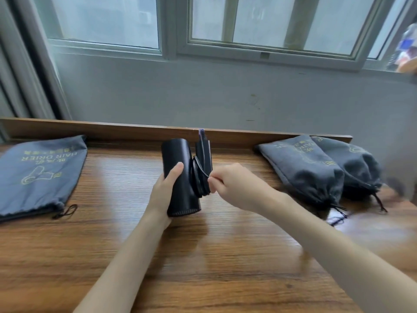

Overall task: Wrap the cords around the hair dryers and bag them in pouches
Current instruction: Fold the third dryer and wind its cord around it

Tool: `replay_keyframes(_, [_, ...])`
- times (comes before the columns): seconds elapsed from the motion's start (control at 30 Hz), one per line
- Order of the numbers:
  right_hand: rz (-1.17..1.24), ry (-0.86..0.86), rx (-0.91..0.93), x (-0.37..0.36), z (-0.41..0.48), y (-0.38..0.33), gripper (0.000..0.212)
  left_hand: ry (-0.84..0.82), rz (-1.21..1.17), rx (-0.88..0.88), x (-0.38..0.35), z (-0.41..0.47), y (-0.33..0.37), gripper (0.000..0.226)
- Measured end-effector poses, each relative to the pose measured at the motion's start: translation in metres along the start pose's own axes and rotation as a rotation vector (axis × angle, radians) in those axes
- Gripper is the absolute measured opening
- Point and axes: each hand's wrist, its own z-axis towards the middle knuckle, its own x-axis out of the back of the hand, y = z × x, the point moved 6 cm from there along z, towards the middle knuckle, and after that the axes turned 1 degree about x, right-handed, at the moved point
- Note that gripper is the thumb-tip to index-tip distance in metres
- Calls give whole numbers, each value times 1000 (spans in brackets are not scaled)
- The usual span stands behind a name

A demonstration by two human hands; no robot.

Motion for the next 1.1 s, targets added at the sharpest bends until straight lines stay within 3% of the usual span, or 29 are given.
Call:
replay_keyframes(0.13, [26,-61,-14,-17,-6,3,29,28,-232,-35,0,-3,1,65])
replay_keyframes(0.23, [61,-87,0,-26,-8,6,27,1,-463,-61,-4,-5,7,45])
replay_keyframes(0.4, [570,-284,12,-41,-7,15,36,-113,-748,-44,-3,-6,14,50])
replay_keyframes(0.5, [640,-354,21,-43,-6,24,34,-232,-757,-22,-8,-10,16,49])
replay_keyframes(0.63, [497,-287,19,-15,1,48,32,-457,-571,46,-26,-22,16,53])
replay_keyframes(0.77, [448,-316,47,15,7,68,34,-607,-213,48,-36,-26,11,60])
replay_keyframes(0.9, [340,-352,83,31,11,77,11,-677,143,143,-32,-29,-3,67])
replay_keyframes(1.0, [270,-273,30,53,12,93,15,-669,331,72,-33,-31,3,53])
replay_keyframes(1.1, [380,-172,-21,73,12,99,18,-563,490,42,-31,-24,0,59])
